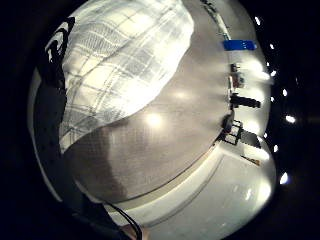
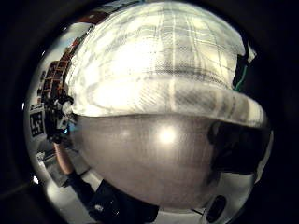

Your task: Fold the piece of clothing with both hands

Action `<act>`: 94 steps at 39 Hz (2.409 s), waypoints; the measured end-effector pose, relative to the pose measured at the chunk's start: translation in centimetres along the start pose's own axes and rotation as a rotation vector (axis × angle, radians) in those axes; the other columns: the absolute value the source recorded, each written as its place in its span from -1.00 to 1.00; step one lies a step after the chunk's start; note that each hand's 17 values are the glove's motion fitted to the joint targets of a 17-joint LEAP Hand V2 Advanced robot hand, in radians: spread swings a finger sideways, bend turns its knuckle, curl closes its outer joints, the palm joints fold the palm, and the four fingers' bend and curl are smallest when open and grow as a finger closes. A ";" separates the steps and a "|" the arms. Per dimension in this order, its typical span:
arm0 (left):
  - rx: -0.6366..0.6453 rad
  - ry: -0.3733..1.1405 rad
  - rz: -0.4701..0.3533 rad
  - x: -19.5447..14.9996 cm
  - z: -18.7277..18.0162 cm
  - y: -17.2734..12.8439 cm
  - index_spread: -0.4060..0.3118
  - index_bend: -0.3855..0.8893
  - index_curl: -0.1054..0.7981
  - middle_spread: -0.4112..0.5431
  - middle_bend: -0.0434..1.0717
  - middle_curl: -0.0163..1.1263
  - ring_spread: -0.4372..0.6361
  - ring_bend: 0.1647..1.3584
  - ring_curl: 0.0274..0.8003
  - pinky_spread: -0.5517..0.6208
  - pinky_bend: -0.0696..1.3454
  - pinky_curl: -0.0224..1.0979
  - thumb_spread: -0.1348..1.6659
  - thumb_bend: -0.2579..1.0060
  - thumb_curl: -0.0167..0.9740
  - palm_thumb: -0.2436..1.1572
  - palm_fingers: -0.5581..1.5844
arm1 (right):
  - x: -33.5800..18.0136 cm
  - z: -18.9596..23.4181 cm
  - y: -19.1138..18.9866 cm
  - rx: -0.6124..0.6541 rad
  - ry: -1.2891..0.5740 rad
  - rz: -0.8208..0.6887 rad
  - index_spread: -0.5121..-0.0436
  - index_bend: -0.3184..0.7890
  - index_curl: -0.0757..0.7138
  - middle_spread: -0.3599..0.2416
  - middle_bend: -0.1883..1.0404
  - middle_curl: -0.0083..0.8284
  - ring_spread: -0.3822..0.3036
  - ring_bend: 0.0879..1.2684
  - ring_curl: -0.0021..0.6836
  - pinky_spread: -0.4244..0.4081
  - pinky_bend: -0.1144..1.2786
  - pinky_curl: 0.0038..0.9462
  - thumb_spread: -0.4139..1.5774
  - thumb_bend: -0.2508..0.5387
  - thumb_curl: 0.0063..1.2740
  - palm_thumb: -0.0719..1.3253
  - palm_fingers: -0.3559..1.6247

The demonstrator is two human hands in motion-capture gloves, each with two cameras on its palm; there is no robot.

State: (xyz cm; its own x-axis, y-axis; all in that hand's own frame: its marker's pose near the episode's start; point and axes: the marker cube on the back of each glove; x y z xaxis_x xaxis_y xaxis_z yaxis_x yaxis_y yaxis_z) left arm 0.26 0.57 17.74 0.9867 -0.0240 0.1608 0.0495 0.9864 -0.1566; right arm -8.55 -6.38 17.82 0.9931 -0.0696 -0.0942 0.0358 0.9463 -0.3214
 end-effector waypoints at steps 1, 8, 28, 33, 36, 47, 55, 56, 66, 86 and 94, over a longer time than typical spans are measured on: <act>0.020 -0.001 -0.002 0.0 -0.3 0.1 -0.60 -0.06 0.12 -0.65 -0.29 -0.21 -0.69 -0.56 -0.23 -0.57 -0.20 -0.23 0.33 -0.47 -0.11 0.48 0.59 | -0.1 -0.3 0.2 -0.007 -0.011 -0.021 0.03 -0.12 0.07 -0.50 -0.34 0.05 -0.63 -0.16 0.28 -0.80 0.08 -0.16 0.44 0.00 -0.25 0.58 0.61; -0.075 -0.058 0.013 0.2 -3.6 4.0 -0.61 -0.08 0.19 -0.67 -0.26 -0.17 -0.70 -0.57 -0.16 -0.54 -0.37 -0.25 0.14 -0.50 0.05 0.60 0.59 | -0.1 -2.4 3.6 0.055 0.060 -0.078 0.05 -0.17 0.10 -0.53 -0.31 0.13 -0.64 -0.15 0.33 -0.81 0.10 -0.14 0.29 -0.18 -0.17 0.57 0.58; -0.060 0.240 -0.040 -4.2 -13.3 4.1 -0.71 -0.04 0.37 -0.73 -0.13 -0.03 -0.80 -0.40 0.07 -0.54 -0.42 -0.19 -0.26 -0.62 0.41 0.64 0.68 | 3.3 -10.9 3.1 0.192 -0.065 0.000 0.10 -0.23 0.15 -0.52 -0.26 0.28 -0.61 -0.10 0.44 -0.79 0.11 -0.11 0.07 -0.39 0.02 0.64 0.56; -0.191 0.290 -0.145 -4.6 -10.4 -1.5 -0.70 -0.08 0.39 -0.74 -0.14 -0.01 -0.81 -0.41 0.09 -0.54 -0.39 -0.16 -0.27 -0.62 0.46 0.64 0.65 | 2.3 -10.5 -1.1 0.088 -0.005 0.085 0.08 -0.25 0.09 -0.55 -0.26 0.29 -0.63 -0.10 0.44 -0.82 0.10 -0.12 0.14 -0.39 0.02 0.65 0.53; -0.245 0.269 -0.204 -4.7 -6.8 -6.2 -0.69 -0.10 0.39 -0.74 -0.15 -0.01 -0.80 -0.42 0.10 -0.54 -0.38 -0.15 -0.26 -0.62 0.49 0.65 0.63 | 2.1 -8.7 -4.7 -0.007 0.056 0.157 0.07 -0.28 0.05 -0.56 -0.23 0.29 -0.64 -0.10 0.43 -0.83 0.07 -0.13 0.17 -0.39 0.02 0.66 0.51; -0.118 0.309 -0.356 -8.7 -8.1 -7.6 -0.38 -0.30 0.19 -0.59 -0.38 -0.03 -0.64 -0.44 0.11 -0.45 -0.36 -0.11 0.19 -0.72 0.24 0.18 0.32 | 3.8 -8.1 -6.7 0.242 0.015 0.236 0.08 -0.31 -0.08 -0.51 -0.36 0.23 -0.62 -0.21 0.37 -0.77 0.05 -0.16 0.35 -0.37 -0.01 0.69 0.34; 0.053 0.461 -0.248 -5.8 -12.3 -0.2 -0.24 -0.19 0.12 -0.43 -0.50 -0.09 -0.46 -0.50 0.05 -0.29 -0.48 -0.16 0.42 -0.66 0.00 -0.07 0.24 | 5.3 -9.0 -1.9 0.272 -0.085 0.314 0.16 -0.27 -0.14 -0.33 -0.40 0.18 -0.50 -0.28 0.32 -0.54 0.01 -0.18 0.50 -0.47 -0.11 0.48 0.26; 0.070 0.446 -0.203 -4.9 -12.0 0.6 -0.23 -0.18 0.12 -0.41 -0.52 -0.10 -0.43 -0.52 0.03 -0.27 -0.49 -0.17 0.44 -0.65 -0.02 -0.08 0.23 | 5.3 -8.7 -1.5 0.269 -0.102 0.334 0.18 -0.27 -0.15 -0.31 -0.41 0.17 -0.48 -0.28 0.31 -0.49 0.00 -0.19 0.52 -0.47 -0.12 0.45 0.25; 0.181 0.058 -0.087 1.1 -2.8 1.6 -0.27 0.10 0.24 -0.20 -0.72 -0.21 -0.15 -0.67 -0.04 0.01 -0.70 -0.26 0.55 -0.63 -0.16 -0.14 0.08 | 6.1 -1.4 -2.5 0.046 -0.178 0.515 0.41 -0.31 -0.20 0.25 -0.49 0.02 0.02 -0.39 0.24 0.01 0.16 -0.14 0.62 -0.49 -0.27 0.09 -0.01; 0.117 -0.076 -0.347 -3.2 -0.8 -1.3 -0.17 0.06 0.26 0.26 -0.77 -0.53 0.44 -0.49 -0.13 0.48 -0.50 -0.28 0.65 -0.49 -0.27 -0.14 -0.21 | 2.4 -1.6 -3.7 0.279 -0.040 0.371 0.43 -0.29 -0.39 -0.23 -0.06 0.17 -0.44 0.04 0.37 -0.66 0.27 -0.16 0.61 -0.21 -0.32 0.35 0.52; 0.161 -0.122 -0.376 -3.7 -1.9 0.4 -0.15 0.18 0.35 0.34 -0.78 -0.61 0.49 -0.43 -0.14 0.50 -0.39 -0.26 0.65 -0.54 -0.26 -0.15 -0.13 | 7.9 -0.1 -0.9 0.261 0.080 0.562 0.18 -0.07 -0.13 -0.43 -0.02 0.22 -0.56 0.05 0.40 -0.82 0.12 -0.20 0.57 -0.13 -0.29 0.55 0.69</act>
State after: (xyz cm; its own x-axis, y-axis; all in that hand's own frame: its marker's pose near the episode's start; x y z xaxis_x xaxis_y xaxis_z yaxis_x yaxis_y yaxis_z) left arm -3.10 0.80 15.27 0.8785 -0.3774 0.2930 0.3684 0.9255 0.0877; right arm -0.79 -7.86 17.27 0.8569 0.4476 -0.2558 -0.4539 0.8903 0.0373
